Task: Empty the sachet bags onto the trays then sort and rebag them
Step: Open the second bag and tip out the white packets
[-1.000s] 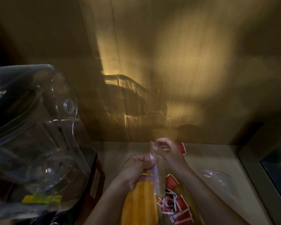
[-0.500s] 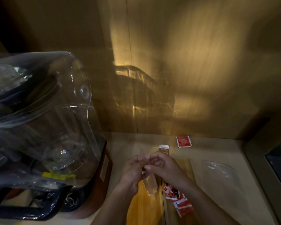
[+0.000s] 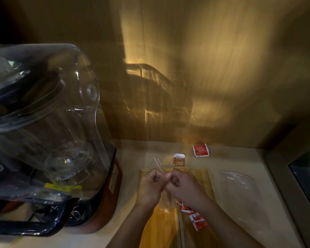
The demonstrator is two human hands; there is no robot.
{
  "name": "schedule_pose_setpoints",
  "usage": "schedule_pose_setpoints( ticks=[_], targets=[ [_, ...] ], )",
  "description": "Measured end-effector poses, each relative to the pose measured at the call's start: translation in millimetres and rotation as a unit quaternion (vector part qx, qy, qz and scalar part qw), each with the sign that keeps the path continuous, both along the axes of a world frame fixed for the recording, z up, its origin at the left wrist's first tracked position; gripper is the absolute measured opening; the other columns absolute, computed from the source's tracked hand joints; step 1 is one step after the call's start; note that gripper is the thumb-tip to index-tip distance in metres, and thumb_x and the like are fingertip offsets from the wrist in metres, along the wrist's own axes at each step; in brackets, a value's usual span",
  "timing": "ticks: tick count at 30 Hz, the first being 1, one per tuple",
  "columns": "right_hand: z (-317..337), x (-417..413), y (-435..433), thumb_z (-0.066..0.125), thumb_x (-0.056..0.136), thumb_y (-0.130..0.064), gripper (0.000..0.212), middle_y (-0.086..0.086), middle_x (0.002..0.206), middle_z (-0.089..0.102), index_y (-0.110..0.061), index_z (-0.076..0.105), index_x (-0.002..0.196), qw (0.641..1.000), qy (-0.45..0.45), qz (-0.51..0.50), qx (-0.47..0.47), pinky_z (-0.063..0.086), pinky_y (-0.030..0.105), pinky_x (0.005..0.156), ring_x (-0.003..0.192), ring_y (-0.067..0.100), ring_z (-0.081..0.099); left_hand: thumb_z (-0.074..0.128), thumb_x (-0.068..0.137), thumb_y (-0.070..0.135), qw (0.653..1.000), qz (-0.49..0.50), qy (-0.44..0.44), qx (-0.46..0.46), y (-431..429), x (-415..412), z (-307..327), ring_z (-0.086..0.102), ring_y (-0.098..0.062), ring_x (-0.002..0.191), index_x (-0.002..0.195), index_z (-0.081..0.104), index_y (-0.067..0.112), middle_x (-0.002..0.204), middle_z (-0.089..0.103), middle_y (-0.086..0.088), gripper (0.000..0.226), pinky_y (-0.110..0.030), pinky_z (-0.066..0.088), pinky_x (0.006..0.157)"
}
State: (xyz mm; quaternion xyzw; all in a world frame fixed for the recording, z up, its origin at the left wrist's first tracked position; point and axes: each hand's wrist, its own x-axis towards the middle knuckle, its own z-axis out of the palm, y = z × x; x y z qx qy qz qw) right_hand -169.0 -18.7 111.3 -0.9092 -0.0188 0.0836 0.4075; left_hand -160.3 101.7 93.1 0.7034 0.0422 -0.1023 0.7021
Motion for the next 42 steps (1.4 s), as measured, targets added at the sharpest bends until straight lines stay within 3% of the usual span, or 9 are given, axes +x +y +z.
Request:
schedule_pose_setpoints(
  ticks=[6,10,14,18,25,30,34,38,42],
  targets=[
    [4.9,3.3,0.2,0.054,0.081,-0.019,0.01,-0.003,0.073,0.053,-0.023,0.045,0.082,0.996,0.057,0.039,-0.049,0.041,0.033,0.06,0.073,0.019,0.055,0.064,0.084,0.01,0.999,0.0,-0.031,0.018,-3.9,-0.3,-6.7,0.052,0.001,0.047,0.063,0.057,0.009,0.047,0.06,0.007,0.022,-0.013,0.042,0.048],
    [6.6,2.1,-2.1,0.058,0.077,-0.012,0.002,-0.004,0.064,0.053,-0.012,0.057,0.079,0.995,0.093,0.032,-0.034,0.042,0.028,0.057,0.061,0.011,0.053,0.066,0.083,0.017,0.997,0.04,-0.04,0.059,-0.1,1.3,-13.6,0.049,-0.006,0.052,0.061,0.056,0.016,0.052,0.052,0.005,0.024,-0.023,0.043,0.054],
    [8.2,-2.3,-3.5,0.055,0.086,-0.011,0.019,0.003,0.058,0.061,-0.014,0.059,0.067,0.991,0.13,0.028,0.002,0.05,0.023,0.054,0.051,0.01,0.061,0.066,0.083,0.018,0.993,0.06,-0.046,0.089,4.4,-0.2,-9.4,0.045,-0.005,0.052,0.062,0.052,0.015,0.055,0.048,0.003,0.026,-0.014,0.039,0.049],
    [8.0,-4.1,-1.9,0.048,0.091,-0.008,0.031,0.004,0.056,0.061,-0.023,0.056,0.065,0.988,0.13,0.009,0.084,0.052,0.023,0.049,0.049,0.013,0.061,0.068,0.081,0.03,0.988,-0.027,-0.021,0.151,12.2,-7.8,-9.2,0.051,-0.014,0.06,0.07,0.055,0.011,0.063,0.053,-0.003,0.025,-0.024,0.039,0.053],
    [7.4,-7.3,0.2,0.056,0.087,-0.006,0.017,0.009,0.059,0.065,-0.009,0.063,0.071,0.966,0.186,0.034,0.173,0.056,0.027,0.05,0.051,0.017,0.067,0.051,0.091,0.011,0.992,-0.09,0.034,0.083,28.1,-20.5,1.4,0.053,-0.011,0.06,0.07,0.053,0.013,0.062,0.056,0.0,0.022,-0.016,0.042,0.05],
    [8.0,-8.2,0.0,0.055,0.085,-0.005,0.014,-0.002,0.054,0.068,-0.004,0.067,0.079,0.969,0.205,0.066,0.122,0.056,0.027,0.055,0.057,0.016,0.068,0.054,0.086,0.001,0.985,-0.123,0.069,0.103,37.5,-24.8,4.8,0.055,-0.011,0.062,0.072,0.056,0.011,0.065,0.058,-0.002,0.017,-0.02,0.045,0.055],
    [5.2,-13.6,6.6,0.054,0.082,-0.006,0.024,0.001,0.054,0.06,-0.017,0.057,0.061,0.971,0.212,0.09,0.069,0.049,0.022,0.045,0.045,0.011,0.06,0.059,0.079,0.003,0.975,-0.115,0.076,0.172,38.7,-28.8,2.7,0.05,-0.012,0.055,0.063,0.054,0.015,0.057,0.054,0.0,0.021,-0.027,0.044,0.055],
    [0.8,-17.0,11.0,0.058,0.078,-0.016,0.026,-0.004,0.057,0.05,-0.021,0.046,0.056,0.99,0.092,0.081,-0.066,0.034,0.021,0.048,0.054,0.009,0.049,0.062,0.071,0.018,0.947,-0.099,0.06,0.299,36.2,-31.9,0.7,0.055,-0.02,0.061,0.056,0.049,0.021,0.058,0.054,0.001,0.02,-0.041,0.051,0.062],
    [-2.6,-21.6,11.9,0.059,0.079,-0.027,0.027,-0.005,0.06,0.051,-0.026,0.043,0.058,0.993,0.039,0.028,-0.107,0.033,0.025,0.051,0.058,0.01,0.048,0.058,0.075,0.025,0.916,-0.075,0.017,0.394,30.8,-39.7,9.1,0.059,-0.027,0.072,0.057,0.04,0.021,0.062,0.051,0.0,0.026,-0.03,0.036,0.058]
  ],
)
